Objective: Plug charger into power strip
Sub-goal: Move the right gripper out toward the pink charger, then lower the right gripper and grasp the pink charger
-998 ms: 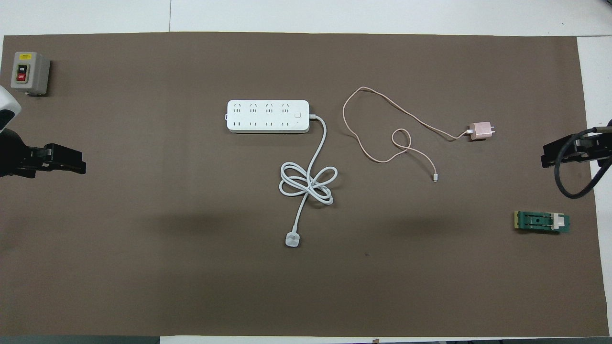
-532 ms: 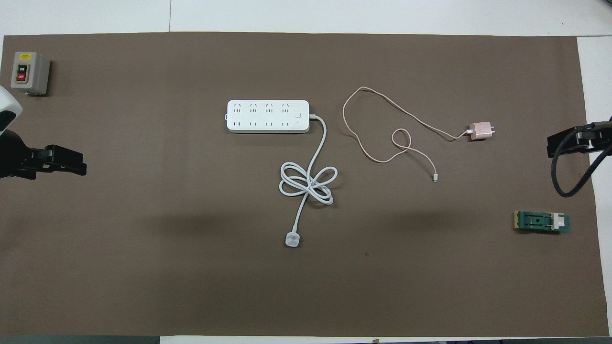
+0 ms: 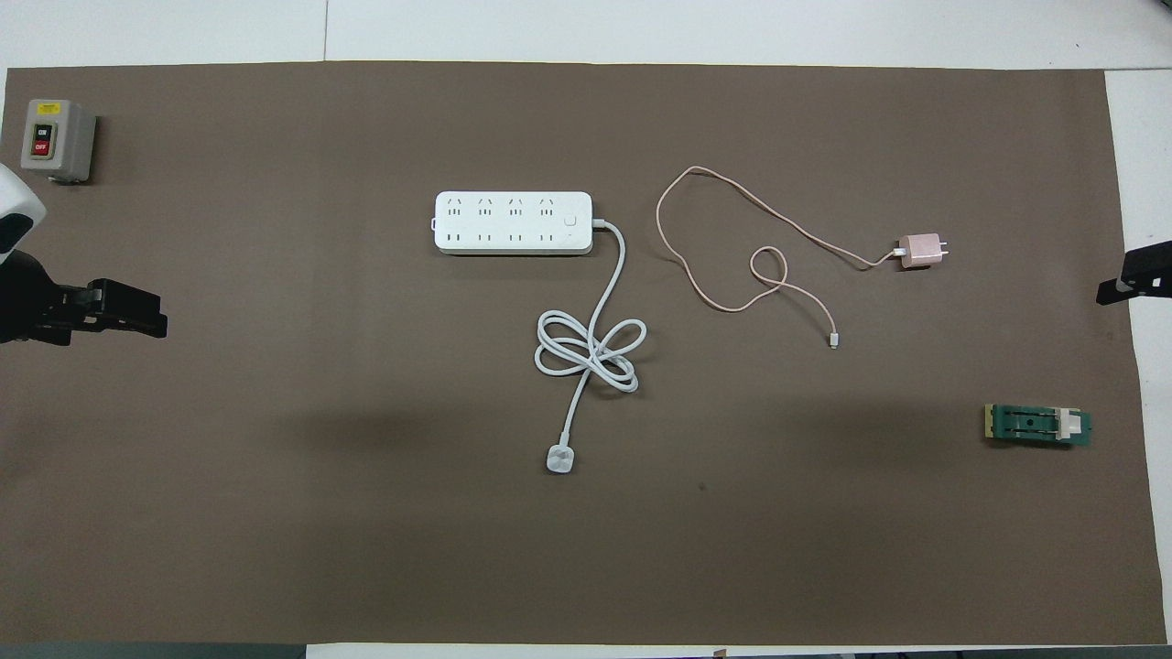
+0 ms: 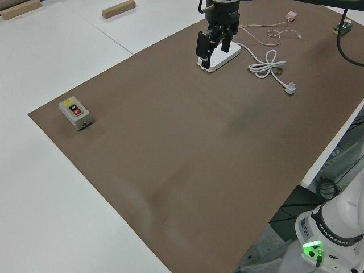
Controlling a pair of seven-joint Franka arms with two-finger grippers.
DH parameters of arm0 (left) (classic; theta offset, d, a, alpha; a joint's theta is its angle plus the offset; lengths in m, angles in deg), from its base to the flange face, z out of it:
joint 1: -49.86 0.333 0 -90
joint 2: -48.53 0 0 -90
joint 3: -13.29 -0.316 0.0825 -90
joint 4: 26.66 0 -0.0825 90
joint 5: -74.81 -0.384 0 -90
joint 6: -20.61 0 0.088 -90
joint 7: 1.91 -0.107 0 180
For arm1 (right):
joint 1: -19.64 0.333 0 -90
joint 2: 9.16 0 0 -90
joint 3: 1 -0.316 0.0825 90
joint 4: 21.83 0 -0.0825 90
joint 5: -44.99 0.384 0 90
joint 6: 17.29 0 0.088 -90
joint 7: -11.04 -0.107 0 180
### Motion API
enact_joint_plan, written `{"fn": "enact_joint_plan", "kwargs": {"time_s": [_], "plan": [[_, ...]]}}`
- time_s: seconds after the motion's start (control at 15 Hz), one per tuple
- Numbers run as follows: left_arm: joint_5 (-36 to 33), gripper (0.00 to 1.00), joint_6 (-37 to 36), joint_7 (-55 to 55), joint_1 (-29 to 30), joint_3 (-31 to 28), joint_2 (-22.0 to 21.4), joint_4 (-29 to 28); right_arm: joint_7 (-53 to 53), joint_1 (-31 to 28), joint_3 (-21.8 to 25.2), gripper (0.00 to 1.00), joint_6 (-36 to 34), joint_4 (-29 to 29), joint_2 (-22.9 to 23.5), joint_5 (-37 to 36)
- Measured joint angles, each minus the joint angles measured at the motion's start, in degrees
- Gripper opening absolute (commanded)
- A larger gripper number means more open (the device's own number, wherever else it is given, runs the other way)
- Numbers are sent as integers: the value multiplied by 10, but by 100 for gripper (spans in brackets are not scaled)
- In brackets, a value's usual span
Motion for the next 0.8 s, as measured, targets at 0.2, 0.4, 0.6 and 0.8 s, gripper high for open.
{"fn": "enact_joint_plan", "kwargs": {"time_s": [0.2, 0.4, 0.6, 0.8], "plan": [[18, 100, 0, 3, 0, 0, 0, -1, -113, -21, 1, 100, 2, 12, 44, 68], [23, 100, 2, 18, 0, 0, 0, -3, -174, -30, 1, 100, 26, 13, 96, 121], [26, 100, 12, 34, 0, 0, 1, -6, -205, -41, 2, 100, 42, 11, 147, 163], [30, 100, 20, 37, 0, 1, 2, -8, -208, -49, 3, 100, 63, -5, 210, 200]]}}
